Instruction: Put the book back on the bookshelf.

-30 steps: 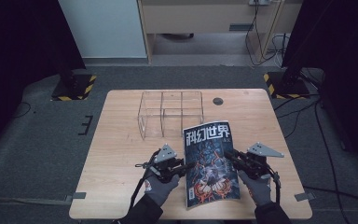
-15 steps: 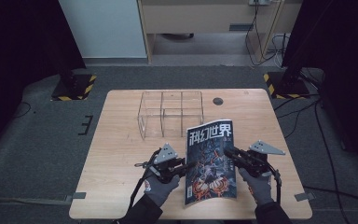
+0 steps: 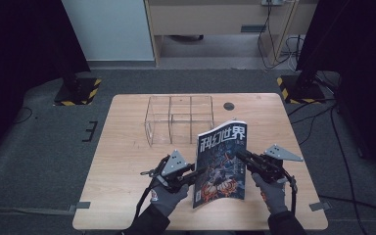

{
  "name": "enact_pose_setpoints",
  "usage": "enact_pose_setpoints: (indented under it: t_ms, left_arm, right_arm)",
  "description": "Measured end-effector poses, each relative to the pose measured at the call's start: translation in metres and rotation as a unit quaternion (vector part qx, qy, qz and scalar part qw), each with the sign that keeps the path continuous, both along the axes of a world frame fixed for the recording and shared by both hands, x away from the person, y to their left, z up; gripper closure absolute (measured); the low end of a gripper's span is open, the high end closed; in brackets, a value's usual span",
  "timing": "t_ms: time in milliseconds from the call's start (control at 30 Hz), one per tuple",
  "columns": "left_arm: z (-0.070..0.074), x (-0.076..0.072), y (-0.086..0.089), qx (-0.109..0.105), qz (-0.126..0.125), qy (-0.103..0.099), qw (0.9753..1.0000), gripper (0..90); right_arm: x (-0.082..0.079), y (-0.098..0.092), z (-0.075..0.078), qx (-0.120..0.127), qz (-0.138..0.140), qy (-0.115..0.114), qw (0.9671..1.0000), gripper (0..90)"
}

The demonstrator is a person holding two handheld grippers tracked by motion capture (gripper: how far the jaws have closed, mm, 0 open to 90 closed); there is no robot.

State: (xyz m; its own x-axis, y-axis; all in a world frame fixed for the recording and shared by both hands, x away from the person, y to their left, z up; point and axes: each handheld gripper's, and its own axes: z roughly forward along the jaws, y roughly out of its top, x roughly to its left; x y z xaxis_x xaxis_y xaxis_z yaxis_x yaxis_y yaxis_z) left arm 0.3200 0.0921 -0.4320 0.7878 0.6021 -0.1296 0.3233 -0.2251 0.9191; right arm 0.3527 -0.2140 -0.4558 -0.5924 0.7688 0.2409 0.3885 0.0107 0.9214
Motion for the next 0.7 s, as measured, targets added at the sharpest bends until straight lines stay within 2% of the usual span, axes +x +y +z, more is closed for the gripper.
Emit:
enact_pose_setpoints:
  t_ms: [200,367,467,500,533,567,700]
  left_arm:
    - [-0.005,0.002,0.0,0.003,0.017,0.004,0.9998,77.4]
    - [-0.004,0.001,-0.002,0.009,0.037,0.005,0.9993,77.5]
    - [0.0,0.0,-0.005,0.019,0.045,-0.009,0.9988,78.1]
    - [0.002,-0.001,-0.007,0.023,0.048,-0.018,0.9984,78.3]
    - [0.006,-0.002,-0.009,0.032,0.053,-0.04,0.9973,78.6]
    - [0.006,-0.002,-0.009,0.032,0.053,-0.04,0.9973,79.0]
    - [0.014,-0.007,-0.014,0.038,0.054,-0.079,0.9947,79.3]
  right_arm:
    - [-0.002,0.0,0.001,0.008,0.015,0.0,0.9999,83.7]
    - [-0.003,0.001,0.002,0.011,0.019,-0.002,0.9998,84.5]
    - [-0.004,0.001,0.002,0.013,0.013,-0.007,0.9998,84.3]
    - [-0.004,0.001,0.002,0.013,0.011,-0.011,0.9998,84.3]
    - [-0.003,0.0,0.005,0.013,0.01,-0.017,0.9997,84.2]
    - [-0.002,0.0,0.006,0.011,0.009,-0.022,0.9997,84.2]
    - [0.002,-0.001,0.011,0.018,0.004,-0.039,0.9991,84.0]
